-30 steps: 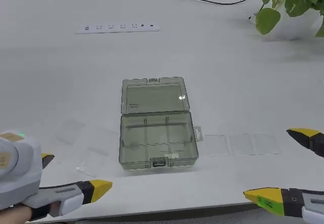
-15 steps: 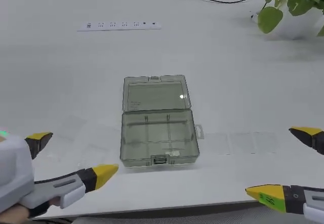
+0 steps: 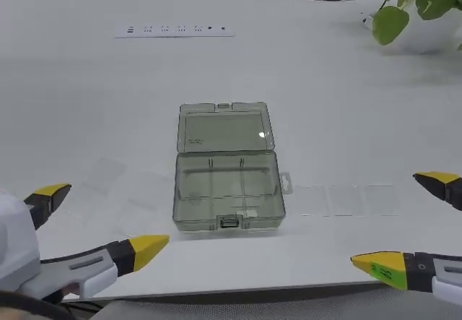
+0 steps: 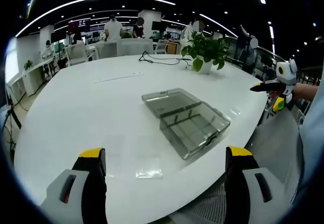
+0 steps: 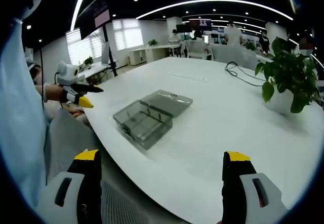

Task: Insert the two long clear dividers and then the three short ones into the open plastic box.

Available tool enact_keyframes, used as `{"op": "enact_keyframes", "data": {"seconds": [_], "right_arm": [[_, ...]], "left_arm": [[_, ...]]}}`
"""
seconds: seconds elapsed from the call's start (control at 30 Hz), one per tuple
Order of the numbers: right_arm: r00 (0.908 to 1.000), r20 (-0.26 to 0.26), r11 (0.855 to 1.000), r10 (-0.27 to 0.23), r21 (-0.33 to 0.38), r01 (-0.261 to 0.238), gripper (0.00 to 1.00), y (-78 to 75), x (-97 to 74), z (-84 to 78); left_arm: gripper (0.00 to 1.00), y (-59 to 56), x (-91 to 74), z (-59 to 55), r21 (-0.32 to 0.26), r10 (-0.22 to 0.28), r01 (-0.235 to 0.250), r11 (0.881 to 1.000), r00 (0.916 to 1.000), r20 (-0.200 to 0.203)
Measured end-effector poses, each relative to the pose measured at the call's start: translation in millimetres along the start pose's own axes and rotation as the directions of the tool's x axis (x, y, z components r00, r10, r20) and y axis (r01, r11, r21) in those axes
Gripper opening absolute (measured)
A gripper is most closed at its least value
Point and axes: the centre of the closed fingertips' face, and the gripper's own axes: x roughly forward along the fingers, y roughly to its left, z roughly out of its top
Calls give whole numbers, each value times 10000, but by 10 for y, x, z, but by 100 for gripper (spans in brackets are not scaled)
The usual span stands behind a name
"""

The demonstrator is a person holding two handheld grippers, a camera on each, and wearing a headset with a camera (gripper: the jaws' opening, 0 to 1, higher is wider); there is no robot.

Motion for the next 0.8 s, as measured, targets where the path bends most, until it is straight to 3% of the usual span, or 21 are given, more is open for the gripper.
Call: {"op": "enact_keyframes", "data": {"seconds": [0.8], "right_arm": [[9999,-72,9999,-128,27,129,100,-19,7,-23]], "left_arm": [[96,41,40,-108,-56,17,-19,10000,9989,-472]]}}
